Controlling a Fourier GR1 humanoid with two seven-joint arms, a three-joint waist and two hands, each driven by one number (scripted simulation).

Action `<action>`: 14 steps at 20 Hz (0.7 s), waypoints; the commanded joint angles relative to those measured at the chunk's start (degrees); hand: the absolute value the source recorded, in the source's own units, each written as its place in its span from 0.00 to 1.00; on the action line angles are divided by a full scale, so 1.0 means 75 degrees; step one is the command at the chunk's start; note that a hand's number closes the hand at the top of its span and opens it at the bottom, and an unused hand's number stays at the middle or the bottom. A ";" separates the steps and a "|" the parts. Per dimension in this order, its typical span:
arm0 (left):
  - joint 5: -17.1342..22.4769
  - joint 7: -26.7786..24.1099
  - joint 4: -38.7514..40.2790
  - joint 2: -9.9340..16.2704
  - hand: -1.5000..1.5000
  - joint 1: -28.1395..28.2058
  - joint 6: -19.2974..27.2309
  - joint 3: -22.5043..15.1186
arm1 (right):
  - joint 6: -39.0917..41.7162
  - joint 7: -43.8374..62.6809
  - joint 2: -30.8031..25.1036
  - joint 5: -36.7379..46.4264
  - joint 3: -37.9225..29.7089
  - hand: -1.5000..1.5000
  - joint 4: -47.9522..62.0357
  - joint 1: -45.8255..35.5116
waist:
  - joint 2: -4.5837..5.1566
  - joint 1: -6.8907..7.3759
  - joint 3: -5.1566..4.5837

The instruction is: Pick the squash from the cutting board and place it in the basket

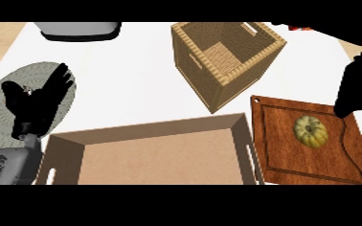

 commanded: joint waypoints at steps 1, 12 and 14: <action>0.0049 0.0101 -0.0124 0.0080 0.50 0.0054 -0.0076 0.0170 | 0.0698 0.1181 -0.0454 -0.1284 -0.0669 0.00 -0.0317 0.0174 | 0.0002 -0.0034 0.0009; -0.0071 0.0316 -0.0316 -0.0009 0.50 -0.0055 -0.0271 0.0295 | -0.0354 -0.0243 -0.0297 0.0279 -0.1714 0.00 -0.2329 0.3060 | 0.0071 0.0102 0.0027; -0.0456 -0.0377 0.0273 -0.0514 0.50 0.0005 0.0031 0.0069 | -0.0345 -0.1057 -0.0271 0.0941 -0.2190 0.00 -0.2571 0.3826 | 0.0090 0.0052 0.0030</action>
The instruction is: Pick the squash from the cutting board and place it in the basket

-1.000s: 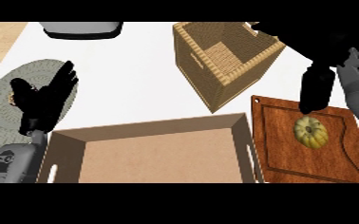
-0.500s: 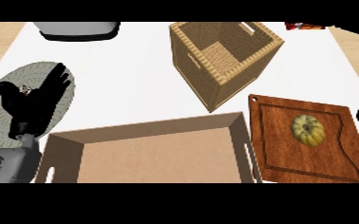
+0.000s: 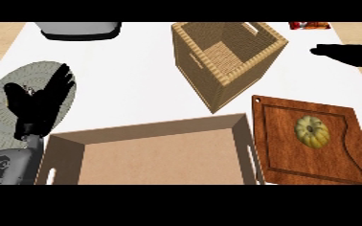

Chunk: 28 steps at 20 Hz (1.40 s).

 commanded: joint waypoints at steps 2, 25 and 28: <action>-0.0280 0.0010 -0.0268 -0.0356 0.50 0.0072 0.0290 -0.0204 | -0.0349 -0.1738 0.0344 0.1834 -0.0623 0.00 -0.0446 0.1643 | 0.0030 0.0041 0.0018; -0.0218 0.0279 -0.0083 -0.0223 0.50 -0.0392 -0.0375 0.0586 | -0.2897 -0.6017 0.1306 0.6370 0.0389 0.00 0.2827 0.2954 | 0.0025 0.0080 -0.0003; -0.0691 -0.0108 0.0429 -0.0626 0.50 -0.0398 -0.0239 0.0337 | -0.2597 -0.5680 0.1819 0.6564 0.0365 0.00 0.2238 0.3070 | 0.0020 0.0058 -0.0006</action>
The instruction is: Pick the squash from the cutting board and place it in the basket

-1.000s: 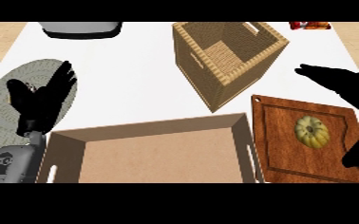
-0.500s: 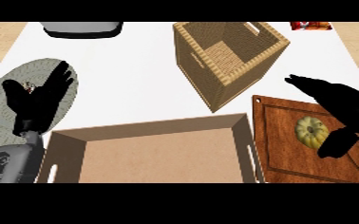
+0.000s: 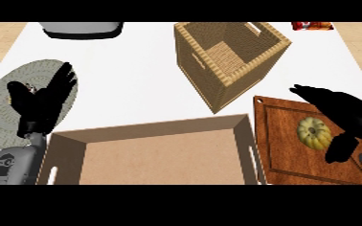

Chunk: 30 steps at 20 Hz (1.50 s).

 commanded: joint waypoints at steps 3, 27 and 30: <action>-0.0013 -0.0014 0.0259 0.0019 0.50 -0.0169 -0.0256 0.0274 | 0.0277 -0.0711 0.0085 0.0320 -0.0494 0.00 0.0889 -0.0592 | 0.0004 0.0020 -0.0002; -0.0503 0.0676 -0.0626 -0.0557 0.50 -0.0004 -0.0081 0.0244 | -0.0315 -0.1751 0.0692 0.2189 -0.0562 0.00 0.0461 0.0758 | -0.0006 0.0014 0.0000; -0.0410 0.0295 -0.0301 -0.0354 0.50 -0.0002 -0.0375 0.0424 | -0.0384 -0.2048 0.0457 0.2681 -0.0025 1.00 0.0454 0.0842 | -0.0005 0.0017 -0.0001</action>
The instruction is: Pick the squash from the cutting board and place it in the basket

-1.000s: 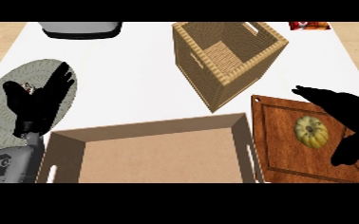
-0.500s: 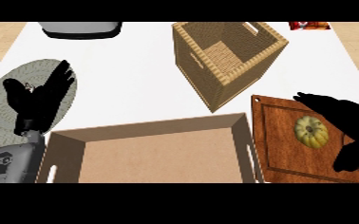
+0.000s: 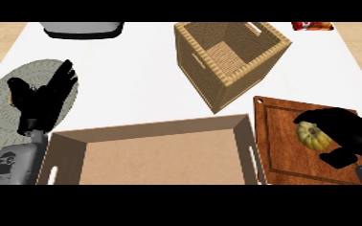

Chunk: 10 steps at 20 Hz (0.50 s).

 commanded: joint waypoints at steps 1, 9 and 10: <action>-0.0027 -0.0180 0.0457 0.0148 0.50 -0.0292 -0.0099 0.0182 | -0.0677 -0.0814 -0.0311 0.0602 0.0268 1.00 0.0824 0.0083 | 0.0013 -0.0014 0.0002; -0.0082 0.0068 -0.0102 -0.0068 0.50 -0.0011 -0.0151 -0.0085 | -0.0231 0.2527 0.3064 0.0891 0.0581 1.00 0.0344 -0.0925 | 0.0008 0.0227 -0.0011; -0.0067 0.0049 -0.0114 -0.0070 0.50 -0.0144 -0.0138 -0.0077 | -0.0520 0.2901 0.3511 0.0794 0.0286 1.00 0.0505 -0.1091 | 0.0052 0.0332 0.0000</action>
